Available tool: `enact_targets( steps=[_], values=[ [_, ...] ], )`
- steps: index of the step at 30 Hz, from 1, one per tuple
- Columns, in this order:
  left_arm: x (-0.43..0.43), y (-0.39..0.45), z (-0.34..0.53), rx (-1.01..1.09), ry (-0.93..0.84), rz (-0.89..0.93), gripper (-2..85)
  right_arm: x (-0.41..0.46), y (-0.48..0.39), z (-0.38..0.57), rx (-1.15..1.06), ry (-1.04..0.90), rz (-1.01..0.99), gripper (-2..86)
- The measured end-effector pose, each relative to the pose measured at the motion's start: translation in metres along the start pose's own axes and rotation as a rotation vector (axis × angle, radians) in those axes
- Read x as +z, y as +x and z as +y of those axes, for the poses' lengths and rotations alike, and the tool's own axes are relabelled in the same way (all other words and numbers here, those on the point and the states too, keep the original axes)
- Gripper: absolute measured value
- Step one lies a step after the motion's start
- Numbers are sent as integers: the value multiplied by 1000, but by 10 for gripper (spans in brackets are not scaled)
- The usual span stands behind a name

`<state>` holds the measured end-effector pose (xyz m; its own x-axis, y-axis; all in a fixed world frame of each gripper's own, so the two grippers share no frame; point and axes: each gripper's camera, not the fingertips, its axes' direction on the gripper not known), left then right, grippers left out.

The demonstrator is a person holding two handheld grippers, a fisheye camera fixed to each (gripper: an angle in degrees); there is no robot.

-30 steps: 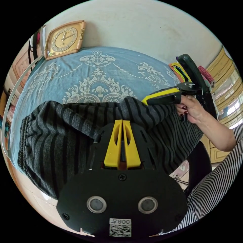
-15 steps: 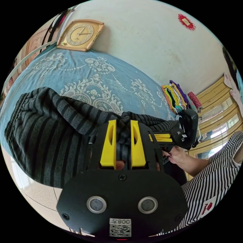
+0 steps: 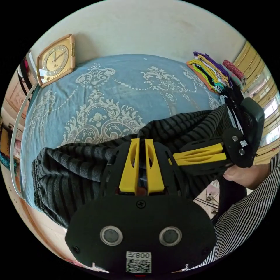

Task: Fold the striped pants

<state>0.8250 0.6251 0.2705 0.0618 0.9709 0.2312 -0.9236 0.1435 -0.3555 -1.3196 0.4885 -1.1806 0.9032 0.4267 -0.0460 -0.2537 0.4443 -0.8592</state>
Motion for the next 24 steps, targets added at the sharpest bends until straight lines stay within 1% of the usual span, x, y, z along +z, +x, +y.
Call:
enact_targets(
  steps=[5, 7, 10, 13, 14, 16, 17, 19, 22, 24],
  values=[
    [-35, -29, -3, -86, 144, 50, 19, -61, 5, 3, 22, 213, 20, 1],
    [-39, -41, -10, -109, 162, 96, 18, -70, 3, 1, 0, 255, 18, 1],
    [-37, -55, -23, -126, 163, 118, 15, -55, 7, -15, -16, 222, 58, 1],
    [-30, -67, -36, -143, 129, 127, 11, -28, 27, -35, 37, 153, 68, 1],
    [-25, -73, -40, -157, 115, 132, 9, -11, 38, -42, 72, 97, 72, 1],
    [-10, -83, -45, -181, 69, 122, 6, 12, 55, -47, 121, 19, 37, 1],
    [-2, -88, -46, -210, 65, 75, 4, 25, 64, -49, 152, -30, 9, 1],
    [0, -95, -45, -222, 70, 61, 2, 23, 70, -46, 166, -15, -36, 1],
    [-19, -101, -31, -226, 155, 86, 2, 20, 74, -42, 159, -16, -66, 1],
    [-48, -104, -2, -229, 246, 94, 2, 14, 74, -43, 154, -13, -70, 1]
  ],
)
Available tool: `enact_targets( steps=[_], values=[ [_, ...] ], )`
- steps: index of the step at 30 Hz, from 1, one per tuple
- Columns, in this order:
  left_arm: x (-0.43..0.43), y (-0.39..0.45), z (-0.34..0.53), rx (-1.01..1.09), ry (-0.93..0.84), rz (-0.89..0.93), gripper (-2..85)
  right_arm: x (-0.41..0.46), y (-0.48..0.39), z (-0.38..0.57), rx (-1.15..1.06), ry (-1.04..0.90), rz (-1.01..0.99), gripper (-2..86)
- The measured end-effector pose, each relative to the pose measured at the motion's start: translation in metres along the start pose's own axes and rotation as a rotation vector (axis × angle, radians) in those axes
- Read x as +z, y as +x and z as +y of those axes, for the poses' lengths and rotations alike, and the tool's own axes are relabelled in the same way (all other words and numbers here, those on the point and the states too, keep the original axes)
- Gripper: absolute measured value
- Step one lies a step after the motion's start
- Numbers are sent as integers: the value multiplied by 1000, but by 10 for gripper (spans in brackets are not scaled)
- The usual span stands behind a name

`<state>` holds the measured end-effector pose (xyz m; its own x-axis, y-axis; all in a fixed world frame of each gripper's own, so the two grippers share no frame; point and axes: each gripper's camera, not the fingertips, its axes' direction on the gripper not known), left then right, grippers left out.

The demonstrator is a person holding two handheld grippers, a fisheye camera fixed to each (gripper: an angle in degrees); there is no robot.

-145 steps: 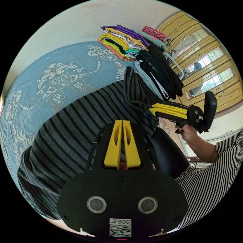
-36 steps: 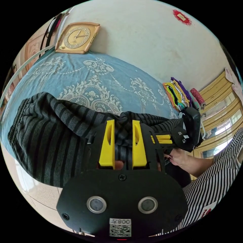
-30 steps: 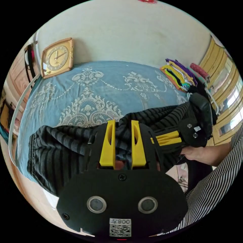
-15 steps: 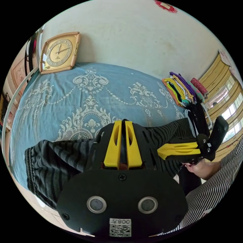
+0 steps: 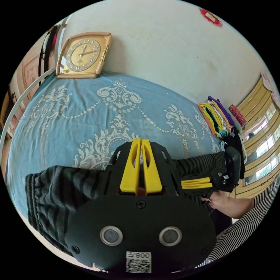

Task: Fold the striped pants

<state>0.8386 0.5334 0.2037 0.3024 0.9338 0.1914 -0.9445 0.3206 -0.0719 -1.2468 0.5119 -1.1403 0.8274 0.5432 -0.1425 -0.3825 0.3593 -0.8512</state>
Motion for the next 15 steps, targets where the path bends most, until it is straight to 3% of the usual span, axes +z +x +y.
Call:
enact_targets(
  steps=[7, 11, 15],
  values=[
    [-70, -42, 81, -187, 59, -209, 1, -25, -17, -29, -58, 116, 39, 1],
    [-67, -78, 120, -308, -68, -331, 1, 4, -10, -59, -58, 44, 108, 0],
    [-75, -89, 144, -391, -31, -271, 1, 12, 9, -67, 18, 42, 106, 0]
  ],
)
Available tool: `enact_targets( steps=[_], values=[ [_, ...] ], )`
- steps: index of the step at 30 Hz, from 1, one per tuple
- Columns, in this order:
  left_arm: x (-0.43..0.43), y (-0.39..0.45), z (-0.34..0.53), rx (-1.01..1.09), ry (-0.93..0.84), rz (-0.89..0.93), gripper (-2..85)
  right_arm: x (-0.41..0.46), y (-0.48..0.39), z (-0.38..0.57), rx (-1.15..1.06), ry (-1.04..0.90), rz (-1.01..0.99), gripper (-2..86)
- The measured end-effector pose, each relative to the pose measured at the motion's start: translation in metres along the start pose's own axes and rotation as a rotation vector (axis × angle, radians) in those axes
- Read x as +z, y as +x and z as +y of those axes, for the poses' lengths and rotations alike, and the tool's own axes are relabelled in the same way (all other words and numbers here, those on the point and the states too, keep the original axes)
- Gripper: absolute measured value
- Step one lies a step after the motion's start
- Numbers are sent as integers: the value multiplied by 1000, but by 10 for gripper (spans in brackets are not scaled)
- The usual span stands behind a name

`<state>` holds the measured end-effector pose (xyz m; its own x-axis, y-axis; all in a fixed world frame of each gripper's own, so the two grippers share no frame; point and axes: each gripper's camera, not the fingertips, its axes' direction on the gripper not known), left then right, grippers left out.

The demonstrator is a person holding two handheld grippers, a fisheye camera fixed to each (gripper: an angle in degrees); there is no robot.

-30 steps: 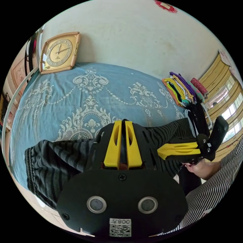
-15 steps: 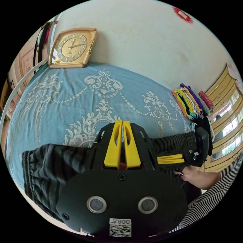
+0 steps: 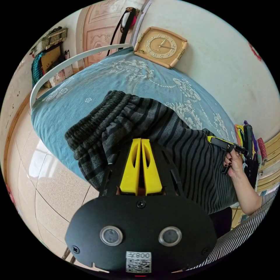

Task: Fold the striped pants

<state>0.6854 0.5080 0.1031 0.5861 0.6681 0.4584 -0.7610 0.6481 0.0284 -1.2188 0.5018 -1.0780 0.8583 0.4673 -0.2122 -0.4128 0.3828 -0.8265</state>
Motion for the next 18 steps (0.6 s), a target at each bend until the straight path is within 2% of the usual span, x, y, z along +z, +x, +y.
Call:
enact_targets(
  steps=[8, 12, 16, 18],
  values=[
    [-12, 9, 16, 51, 28, -104, 1, 1, 11, -7, 59, 42, -21, -1],
    [-4, 6, 22, 14, 1, -46, 1, 1, 15, -16, 101, 30, -71, 0],
    [-22, 19, 39, -10, 86, -25, 1, -30, -3, -7, 52, 81, -63, 1],
    [-26, 26, 54, -13, 100, -75, 1, -52, -19, 7, 11, 120, -30, 1]
  ],
)
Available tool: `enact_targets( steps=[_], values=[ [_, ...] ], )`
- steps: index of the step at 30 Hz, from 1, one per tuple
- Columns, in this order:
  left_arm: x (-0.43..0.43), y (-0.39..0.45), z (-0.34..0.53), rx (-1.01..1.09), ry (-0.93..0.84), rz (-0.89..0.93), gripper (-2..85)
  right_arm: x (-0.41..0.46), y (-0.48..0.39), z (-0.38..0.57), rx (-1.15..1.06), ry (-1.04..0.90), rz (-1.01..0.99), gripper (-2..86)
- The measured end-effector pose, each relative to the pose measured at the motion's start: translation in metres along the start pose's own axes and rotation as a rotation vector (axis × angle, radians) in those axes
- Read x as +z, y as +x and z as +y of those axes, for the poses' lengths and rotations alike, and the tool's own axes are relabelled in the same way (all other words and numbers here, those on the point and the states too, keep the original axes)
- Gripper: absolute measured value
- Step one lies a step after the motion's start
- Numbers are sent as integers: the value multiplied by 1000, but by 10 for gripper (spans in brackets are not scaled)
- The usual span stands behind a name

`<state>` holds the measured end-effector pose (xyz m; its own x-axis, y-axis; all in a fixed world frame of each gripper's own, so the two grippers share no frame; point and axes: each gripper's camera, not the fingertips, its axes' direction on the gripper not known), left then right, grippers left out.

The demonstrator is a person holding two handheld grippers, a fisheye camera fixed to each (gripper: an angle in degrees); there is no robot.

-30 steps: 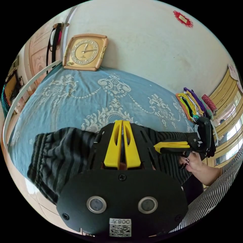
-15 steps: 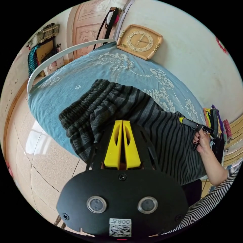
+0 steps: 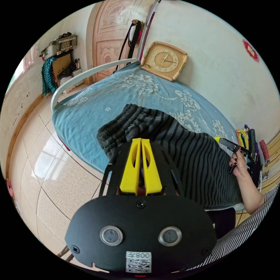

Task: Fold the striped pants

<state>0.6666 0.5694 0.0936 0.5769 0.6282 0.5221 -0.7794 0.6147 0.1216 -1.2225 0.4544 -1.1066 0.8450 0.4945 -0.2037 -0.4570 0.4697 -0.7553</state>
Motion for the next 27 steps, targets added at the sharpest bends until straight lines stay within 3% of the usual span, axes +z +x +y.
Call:
enact_targets(
  steps=[4, 6, 8, 12, 16, 21, 25, 27],
  values=[
    [28, 3, 19, 9, -91, -44, 1, 2, -28, 30, -59, -33, 263, 1],
    [38, 12, 25, 15, -87, -43, 1, 26, -29, 32, -81, -110, 299, 2],
    [42, 21, 26, 17, -103, -54, 1, 28, -35, 32, -100, -60, 318, 2],
    [47, 40, 31, 2, -119, -53, 1, 17, -36, 21, -61, -104, 257, 2],
    [41, 86, 36, 96, -66, -107, 0, -37, -30, 37, 11, 9, 225, 2],
    [74, 161, 52, 182, -118, -6, 1, -20, 16, 60, 177, -106, 201, 2],
    [79, 214, 63, 262, -90, 38, 2, -56, 13, 58, 205, -48, 182, 1],
    [86, 256, 71, 357, -103, 143, 2, -80, 7, 68, 200, -13, 180, 1]
  ],
)
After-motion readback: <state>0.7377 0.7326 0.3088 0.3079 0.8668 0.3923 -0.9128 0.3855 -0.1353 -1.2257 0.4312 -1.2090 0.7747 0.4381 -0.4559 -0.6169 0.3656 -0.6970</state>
